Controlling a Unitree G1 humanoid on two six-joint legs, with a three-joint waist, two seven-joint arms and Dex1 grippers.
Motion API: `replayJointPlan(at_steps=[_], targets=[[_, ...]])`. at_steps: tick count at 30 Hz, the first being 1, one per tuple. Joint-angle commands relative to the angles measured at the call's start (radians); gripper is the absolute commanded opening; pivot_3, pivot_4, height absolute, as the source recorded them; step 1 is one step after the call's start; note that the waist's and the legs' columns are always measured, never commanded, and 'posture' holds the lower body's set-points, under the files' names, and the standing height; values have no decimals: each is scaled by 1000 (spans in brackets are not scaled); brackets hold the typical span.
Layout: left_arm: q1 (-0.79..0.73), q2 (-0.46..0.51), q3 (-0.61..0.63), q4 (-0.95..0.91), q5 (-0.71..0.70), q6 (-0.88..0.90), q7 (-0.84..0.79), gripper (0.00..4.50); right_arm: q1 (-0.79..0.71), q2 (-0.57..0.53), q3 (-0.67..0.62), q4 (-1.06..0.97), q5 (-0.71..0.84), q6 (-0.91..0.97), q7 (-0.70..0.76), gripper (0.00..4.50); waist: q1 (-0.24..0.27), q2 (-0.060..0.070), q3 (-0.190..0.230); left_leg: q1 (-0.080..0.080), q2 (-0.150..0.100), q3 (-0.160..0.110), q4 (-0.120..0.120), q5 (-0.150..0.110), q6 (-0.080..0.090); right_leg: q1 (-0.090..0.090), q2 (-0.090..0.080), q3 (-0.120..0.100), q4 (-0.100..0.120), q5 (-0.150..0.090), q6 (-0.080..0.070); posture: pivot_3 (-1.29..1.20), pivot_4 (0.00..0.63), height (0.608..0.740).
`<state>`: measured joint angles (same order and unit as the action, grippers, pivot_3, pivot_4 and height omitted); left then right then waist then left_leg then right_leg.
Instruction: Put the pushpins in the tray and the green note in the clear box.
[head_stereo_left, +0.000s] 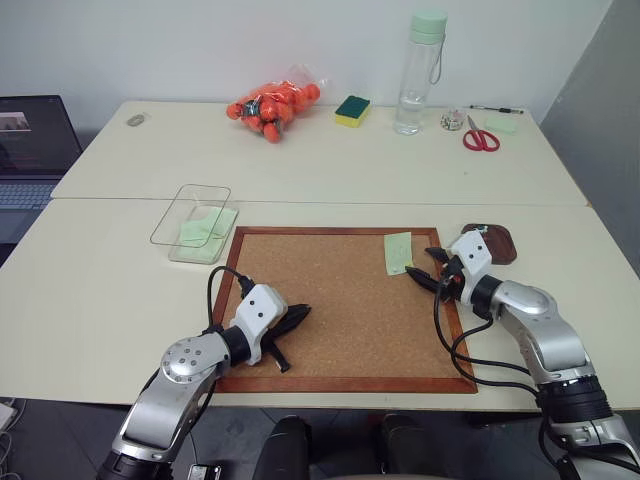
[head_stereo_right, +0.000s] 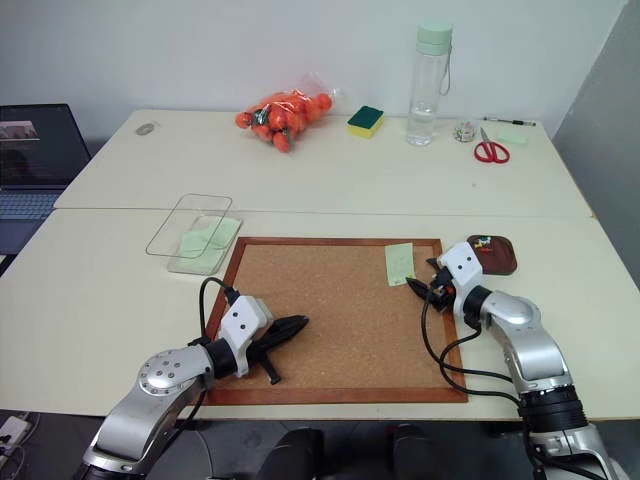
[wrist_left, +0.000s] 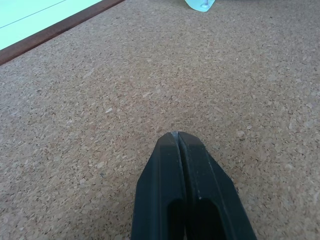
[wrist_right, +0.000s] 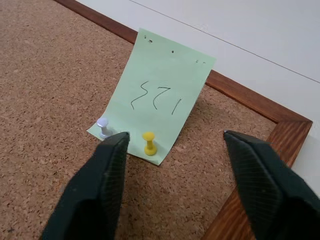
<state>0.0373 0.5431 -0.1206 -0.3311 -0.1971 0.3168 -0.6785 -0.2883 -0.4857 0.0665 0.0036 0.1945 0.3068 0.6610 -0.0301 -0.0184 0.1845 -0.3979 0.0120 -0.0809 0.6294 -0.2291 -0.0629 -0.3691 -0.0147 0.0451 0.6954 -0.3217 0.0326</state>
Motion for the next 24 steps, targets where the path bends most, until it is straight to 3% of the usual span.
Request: replayJointPlan(at_steps=[1, 12, 24], targets=[[21, -5, -26, 3, 11, 15, -2, 0, -4, 5, 8, -25, -17, -55, 12, 2213, 0, 0, 0, 0, 0, 0, 0, 0, 0, 0, 0, 0, 0, 0, 0, 0, 150, 740], [21, -4, -28, -1, 8, 19, 1, 0, -6, 7, 18, 1, -60, -64, -1, 38, 0, 0, 0, 0, 0, 0, 0, 0, 0, 0, 0, 0, 0, 1, -1, 0, 150, 740], [19, -2, -25, 0, 10, 20, 3, 0, -14, 19, 5, 6, -59, -84, -1, 38, -1, 0, 0, 0, 0, 0, 0, 0, 0, 0, 0, 0, 0, 2, -3, 0, 150, 740]])
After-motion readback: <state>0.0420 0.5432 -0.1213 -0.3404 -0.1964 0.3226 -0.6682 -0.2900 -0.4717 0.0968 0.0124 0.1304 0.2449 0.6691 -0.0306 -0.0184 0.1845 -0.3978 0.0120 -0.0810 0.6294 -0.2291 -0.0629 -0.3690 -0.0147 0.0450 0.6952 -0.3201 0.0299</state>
